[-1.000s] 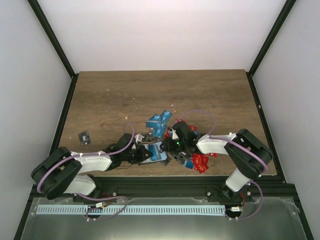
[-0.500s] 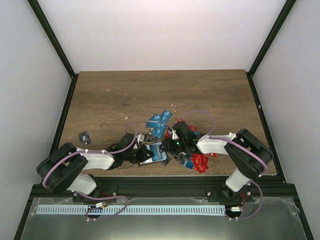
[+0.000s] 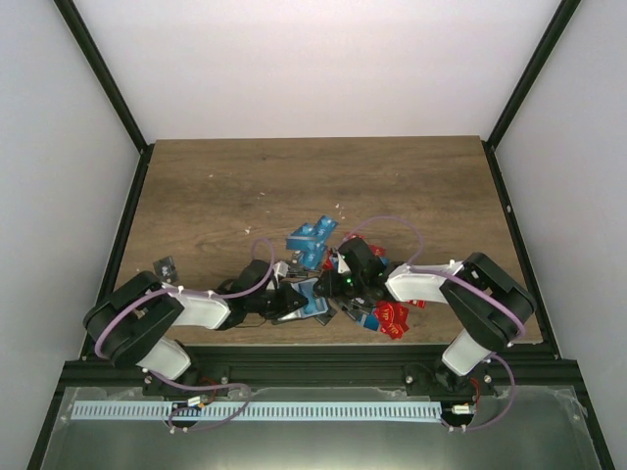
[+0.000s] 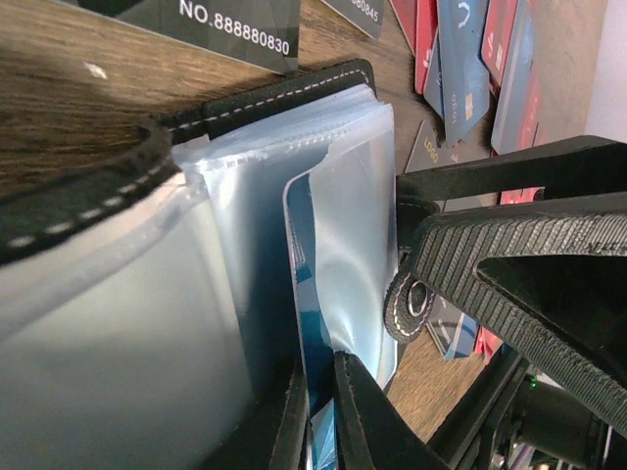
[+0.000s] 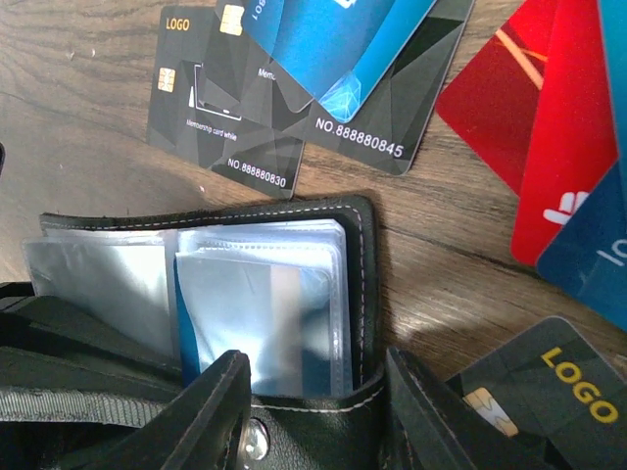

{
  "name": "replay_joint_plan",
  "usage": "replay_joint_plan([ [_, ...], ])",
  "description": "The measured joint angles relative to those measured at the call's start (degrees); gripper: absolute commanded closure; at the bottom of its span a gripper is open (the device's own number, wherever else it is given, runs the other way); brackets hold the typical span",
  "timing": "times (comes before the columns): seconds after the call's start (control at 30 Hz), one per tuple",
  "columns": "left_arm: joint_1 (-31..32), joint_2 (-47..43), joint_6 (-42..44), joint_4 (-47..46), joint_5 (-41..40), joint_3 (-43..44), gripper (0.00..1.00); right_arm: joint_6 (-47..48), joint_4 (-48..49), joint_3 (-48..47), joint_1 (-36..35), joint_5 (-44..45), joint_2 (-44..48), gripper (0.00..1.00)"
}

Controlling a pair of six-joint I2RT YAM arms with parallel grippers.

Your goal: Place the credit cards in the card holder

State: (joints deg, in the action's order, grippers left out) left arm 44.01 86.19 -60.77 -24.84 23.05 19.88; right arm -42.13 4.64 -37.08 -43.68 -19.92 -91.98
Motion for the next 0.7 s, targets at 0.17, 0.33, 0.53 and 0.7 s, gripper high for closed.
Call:
replay_joint_plan([
  [0.17, 0.3, -1.0, 0.8, 2.4, 0.1, 0.9, 0.71, 0.0, -1.5, 0.2, 0.0, 0.0, 0.9, 0.6],
  [0.33, 0.8, -5.3, 3.1, 10.3, -0.9, 2.1, 0.54, 0.2, -5.6, 0.2, -0.3, 0.6, 2.8, 0.59],
  [0.53, 0.9, -8.9, 6.8, 21.0, -1.7, 4.6, 0.35, 1.0, -10.5, 0.0, -0.3, 2.7, 6.2, 0.59],
  [0.7, 0.9, -11.2, 9.5, 28.3, -2.5, 6.6, 0.5, 1.3, -13.3, -0.1, -0.3, 3.4, 9.7, 0.59],
])
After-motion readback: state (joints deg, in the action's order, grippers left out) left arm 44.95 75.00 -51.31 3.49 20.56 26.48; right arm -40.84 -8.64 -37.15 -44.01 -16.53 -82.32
